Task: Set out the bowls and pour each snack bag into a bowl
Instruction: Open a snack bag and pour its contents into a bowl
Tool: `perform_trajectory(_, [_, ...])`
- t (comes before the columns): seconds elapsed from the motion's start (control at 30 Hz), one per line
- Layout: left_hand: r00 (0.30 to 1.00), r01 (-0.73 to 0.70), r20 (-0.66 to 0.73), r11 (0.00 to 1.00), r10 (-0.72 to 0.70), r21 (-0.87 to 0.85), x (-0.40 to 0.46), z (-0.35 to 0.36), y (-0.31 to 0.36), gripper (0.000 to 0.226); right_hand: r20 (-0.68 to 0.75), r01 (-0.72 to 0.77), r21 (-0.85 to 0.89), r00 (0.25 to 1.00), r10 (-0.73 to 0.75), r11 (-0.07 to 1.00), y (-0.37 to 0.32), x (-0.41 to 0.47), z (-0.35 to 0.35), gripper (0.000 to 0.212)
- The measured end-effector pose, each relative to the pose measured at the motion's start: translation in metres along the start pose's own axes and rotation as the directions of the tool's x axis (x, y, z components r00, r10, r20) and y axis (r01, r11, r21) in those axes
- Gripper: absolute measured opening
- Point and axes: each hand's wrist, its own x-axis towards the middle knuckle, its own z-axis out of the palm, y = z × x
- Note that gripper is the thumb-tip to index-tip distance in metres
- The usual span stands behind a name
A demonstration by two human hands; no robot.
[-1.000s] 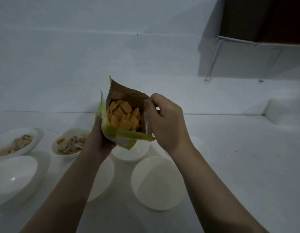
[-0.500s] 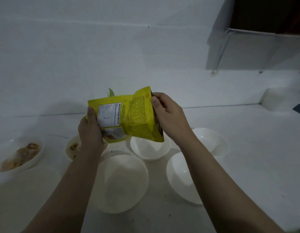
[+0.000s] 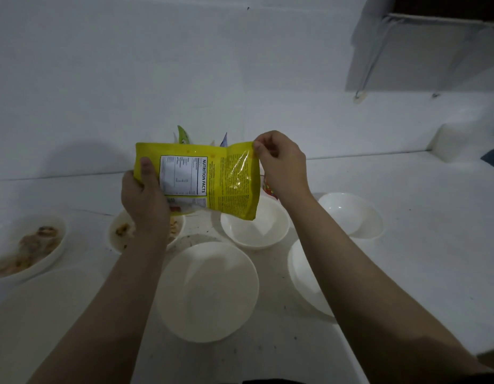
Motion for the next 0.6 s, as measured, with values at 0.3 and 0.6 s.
perform_trajectory(0.3, [0.987, -0.144, 0.08, 0.988, 0.139, 0.064, -0.003, 0.01, 0.002, 0.04, -0.067, -0.053, -0.022, 0.996, 0.052, 0.998, 0.029, 0.003, 0.006, 0.012])
perform_trajectory(0.6, [0.974, -0.204, 0.106, 0.978, 0.199, 0.036, -0.002, 0.016, 0.002, 0.04, -0.026, -0.08, -0.102, 0.997, 0.078, 0.992, 0.045, 0.008, 0.004, 0.014])
